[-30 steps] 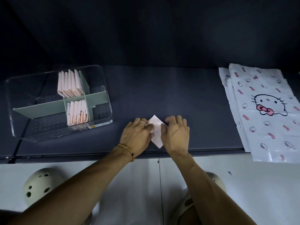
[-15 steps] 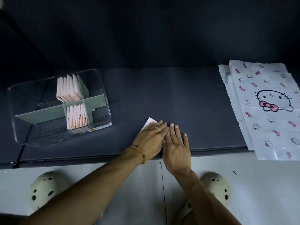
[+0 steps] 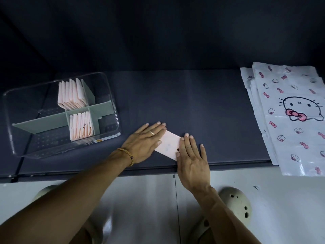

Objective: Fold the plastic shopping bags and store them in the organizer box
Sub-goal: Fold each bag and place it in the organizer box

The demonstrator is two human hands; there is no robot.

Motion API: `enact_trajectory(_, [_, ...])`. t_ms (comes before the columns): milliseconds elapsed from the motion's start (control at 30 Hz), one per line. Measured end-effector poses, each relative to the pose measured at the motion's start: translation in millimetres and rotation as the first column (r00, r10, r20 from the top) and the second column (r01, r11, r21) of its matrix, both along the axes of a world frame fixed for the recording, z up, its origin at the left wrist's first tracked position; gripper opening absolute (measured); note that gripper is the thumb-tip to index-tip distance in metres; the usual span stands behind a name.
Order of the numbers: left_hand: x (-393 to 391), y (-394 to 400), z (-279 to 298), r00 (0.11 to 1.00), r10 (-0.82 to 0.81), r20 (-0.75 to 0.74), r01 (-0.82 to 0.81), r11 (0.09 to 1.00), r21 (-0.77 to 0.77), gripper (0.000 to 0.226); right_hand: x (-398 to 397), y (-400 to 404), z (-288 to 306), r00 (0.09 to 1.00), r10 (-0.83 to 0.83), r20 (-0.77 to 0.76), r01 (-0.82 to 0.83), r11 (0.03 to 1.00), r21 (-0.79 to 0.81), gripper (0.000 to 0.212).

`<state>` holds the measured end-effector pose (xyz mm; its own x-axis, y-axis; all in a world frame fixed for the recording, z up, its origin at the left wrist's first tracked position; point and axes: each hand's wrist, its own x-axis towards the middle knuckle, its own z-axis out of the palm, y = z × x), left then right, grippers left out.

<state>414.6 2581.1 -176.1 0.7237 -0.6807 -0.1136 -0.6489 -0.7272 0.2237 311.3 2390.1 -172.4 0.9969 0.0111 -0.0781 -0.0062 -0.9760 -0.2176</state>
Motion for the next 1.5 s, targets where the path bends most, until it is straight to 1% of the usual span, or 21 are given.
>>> enact_trajectory(133, [-2.8, 19.8, 2.4, 0.992, 0.118, -0.041, -0.117, 0.993, 0.005, 0.055, 0.0, -1.2, -2.8, 0.999, 0.007, -0.036, -0.007, 1.000, -0.003, 0.054])
enact_trajectory(233, [-7.3, 5.4, 11.2, 0.967, 0.231, -0.106, -0.245, 0.957, -0.153, 0.055, 0.8, -0.3, -3.1, 1.000, 0.006, -0.026, -0.006, 1.000, 0.018, 0.053])
enact_trajectory(300, [-8.8, -13.5, 17.3, 0.970, 0.228, -0.079, -0.241, 0.939, -0.245, 0.050, 0.5, -0.3, -2.4, 1.000, 0.004, 0.003, -0.004, 0.999, 0.032, 0.052])
enact_trajectory(400, [-8.3, -37.7, 21.5, 0.985, 0.172, 0.034, -0.165, 0.974, -0.156, 0.042, 0.0, -1.8, -1.4, 1.000, 0.026, -0.003, -0.026, 0.999, 0.021, 0.051])
enact_trajectory(467, [-2.7, -48.6, 24.9, 0.980, 0.178, 0.094, -0.169, 0.981, -0.093, 0.032, 0.5, -4.4, -0.8, 0.999, 0.046, -0.014, -0.046, 0.998, 0.038, 0.051])
enact_trajectory(567, [2.7, -56.4, 34.1, 0.975, 0.222, 0.008, -0.221, 0.974, -0.041, 0.021, 3.2, -7.7, 2.5, 0.998, 0.042, -0.045, -0.035, 0.990, 0.140, 0.053])
enact_trajectory(633, [1.4, -50.4, 41.1, 0.951, 0.282, -0.125, -0.293, 0.953, -0.080, 0.013, 6.5, -5.2, 12.6, 0.997, -0.049, -0.062, 0.066, 0.946, 0.318, 0.058])
enact_trajectory(700, [-1.1, -36.4, 50.7, 0.869, 0.349, -0.350, -0.439, 0.870, -0.224, 0.006, 14.7, 1.8, 29.3, 0.975, -0.209, -0.082, 0.221, 0.833, 0.507, 0.065])
enact_trajectory(767, [-1.9, -19.5, 64.1, 0.754, 0.313, -0.578, -0.591, 0.709, -0.386, 0.015, 27.9, 12.3, 50.6, 0.937, -0.324, -0.130, 0.329, 0.698, 0.636, 0.066])
enact_trajectory(800, [-1.5, -10.5, 72.6, 0.714, 0.277, -0.643, -0.642, 0.625, -0.444, 0.017, 35.1, 19.0, 62.2, 0.921, -0.351, -0.168, 0.363, 0.621, 0.695, 0.063])
enact_trajectory(833, [-0.7, -1.6, 81.2, 0.683, 0.247, -0.687, -0.685, 0.541, -0.487, 0.017, 42.4, 25.8, 72.9, 0.912, -0.357, -0.202, 0.377, 0.537, 0.755, 0.054])
enact_trajectory(900, [1.5, 14.8, 96.6, 0.619, 0.190, -0.762, -0.766, 0.364, -0.531, 0.013, 54.5, 40.7, 90.6, 0.914, -0.312, -0.260, 0.370, 0.375, 0.850, 0.021])
enact_trajectory(967, [4.9, 31.8, 107.2, 0.577, 0.137, -0.805, -0.809, 0.230, -0.541, 0.010, 62.9, 58.9, 104.9, 0.938, -0.231, -0.258, 0.325, 0.330, 0.886, 0.008])
enact_trajectory(1067, [12.0, 58.4, 115.8, 0.586, 0.228, -0.778, -0.810, 0.151, -0.567, 0.003, 77.6, 88.2, 118.2, 0.954, -0.206, -0.217, 0.278, 0.348, 0.895, 0.013])
enact_trajectory(1167, [21.0, 88.3, 115.0, 0.562, 0.536, -0.630, -0.737, -0.021, -0.676, 0.014, 93.5, 115.2, 123.5, 0.953, -0.235, -0.192, 0.265, 0.341, 0.902, 0.015])
enact_trajectory(1200, [24.1, 99.2, 112.9, 0.524, 0.670, -0.526, -0.694, -0.023, -0.720, 0.019, 98.1, 123.2, 123.5, 0.952, -0.243, -0.187, 0.263, 0.328, 0.908, 0.015])
enact_trajectory(1233, [27.2, 109.8, 109.9, 0.477, 0.775, -0.414, -0.666, 0.012, -0.745, 0.023, 102.5, 131.0, 123.2, 0.951, -0.249, -0.184, 0.259, 0.311, 0.914, 0.015])
enact_trajectory(1333, [40.4, 133.1, 96.9, 0.370, 0.908, -0.197, -0.709, 0.139, -0.691, 0.055, 115.8, 150.9, 120.2, 0.949, -0.258, -0.184, 0.258, 0.292, 0.921, 0.011])
enact_trajectory(1400, [51.9, 138.0, 89.2, 0.328, 0.923, -0.201, -0.809, 0.165, -0.564, 0.080, 124.3, 162.2, 117.1, 0.949, -0.258, -0.181, 0.255, 0.293, 0.922, 0.010])
enact_trajectory(1433, [57.2, 138.9, 87.0, 0.300, 0.923, -0.241, -0.857, 0.150, -0.494, 0.083, 128.1, 167.7, 116.2, 0.951, -0.254, -0.179, 0.252, 0.291, 0.923, 0.011])
enact_trajectory(1500, [66.2, 145.5, 83.3, 0.269, 0.923, -0.276, -0.895, 0.133, -0.425, 0.064, 136.3, 177.0, 114.2, 0.956, -0.239, -0.168, 0.235, 0.290, 0.928, 0.011])
